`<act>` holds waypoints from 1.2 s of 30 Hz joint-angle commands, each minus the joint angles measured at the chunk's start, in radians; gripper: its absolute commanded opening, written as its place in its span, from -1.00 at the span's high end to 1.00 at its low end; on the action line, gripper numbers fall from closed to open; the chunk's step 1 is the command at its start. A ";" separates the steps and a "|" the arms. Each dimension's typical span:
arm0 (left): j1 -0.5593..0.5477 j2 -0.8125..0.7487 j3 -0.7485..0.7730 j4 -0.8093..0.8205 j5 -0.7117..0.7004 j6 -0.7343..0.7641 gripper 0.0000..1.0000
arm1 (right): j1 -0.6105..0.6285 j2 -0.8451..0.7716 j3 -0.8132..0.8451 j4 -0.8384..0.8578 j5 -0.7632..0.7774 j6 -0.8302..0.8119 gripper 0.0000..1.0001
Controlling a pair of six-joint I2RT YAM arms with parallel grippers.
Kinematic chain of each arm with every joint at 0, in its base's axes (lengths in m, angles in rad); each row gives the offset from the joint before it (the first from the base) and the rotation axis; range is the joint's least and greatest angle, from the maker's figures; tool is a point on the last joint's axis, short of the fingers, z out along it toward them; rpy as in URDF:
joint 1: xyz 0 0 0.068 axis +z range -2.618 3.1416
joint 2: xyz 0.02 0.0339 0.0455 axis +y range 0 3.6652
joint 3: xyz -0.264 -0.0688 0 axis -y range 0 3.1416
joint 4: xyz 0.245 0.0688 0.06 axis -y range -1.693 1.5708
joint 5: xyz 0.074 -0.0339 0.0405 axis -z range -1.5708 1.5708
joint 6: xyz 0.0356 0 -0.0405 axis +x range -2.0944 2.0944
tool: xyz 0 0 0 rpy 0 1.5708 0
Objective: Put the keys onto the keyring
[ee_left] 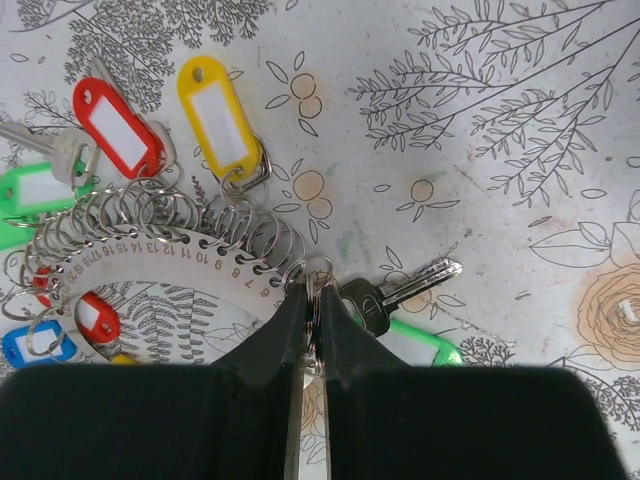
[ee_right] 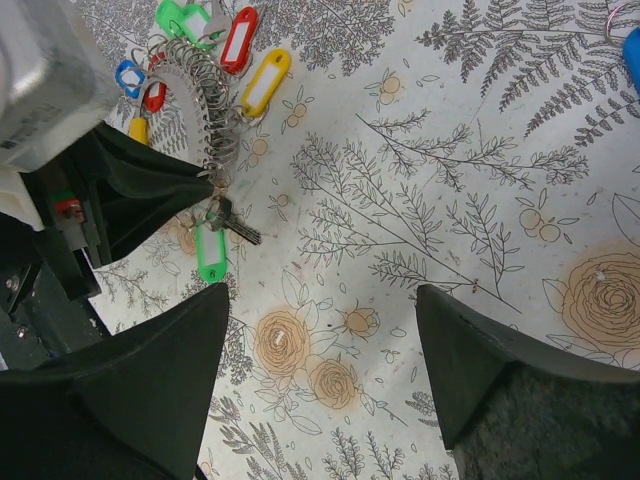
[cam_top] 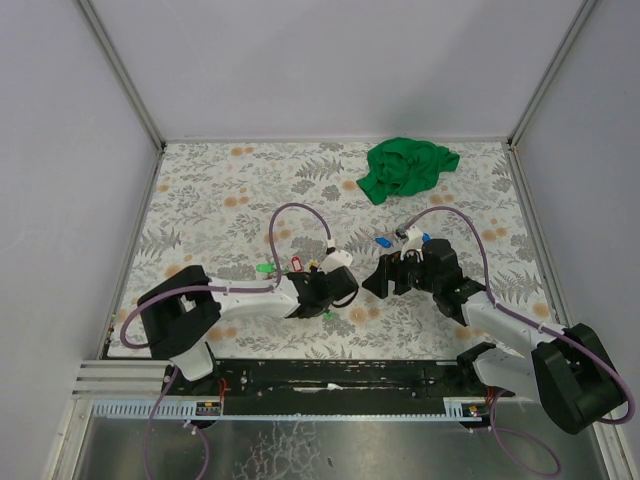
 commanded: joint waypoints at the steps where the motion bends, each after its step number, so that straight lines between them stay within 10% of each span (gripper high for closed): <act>1: 0.013 -0.075 0.004 0.043 -0.026 0.054 1.00 | 0.010 -0.021 0.036 0.020 0.007 -0.018 -0.63; 17: 0.126 -0.358 -0.186 0.368 0.508 0.309 1.00 | 0.071 -0.089 -0.041 0.208 -0.081 -0.056 -0.65; 31: 0.126 -0.063 -0.182 0.615 0.580 0.346 0.92 | 0.119 -0.086 -0.040 0.171 0.043 -0.115 -0.58; 36: 0.126 -0.104 -0.213 0.632 0.553 0.322 0.61 | 0.120 -0.091 -0.040 0.169 0.056 -0.115 -0.57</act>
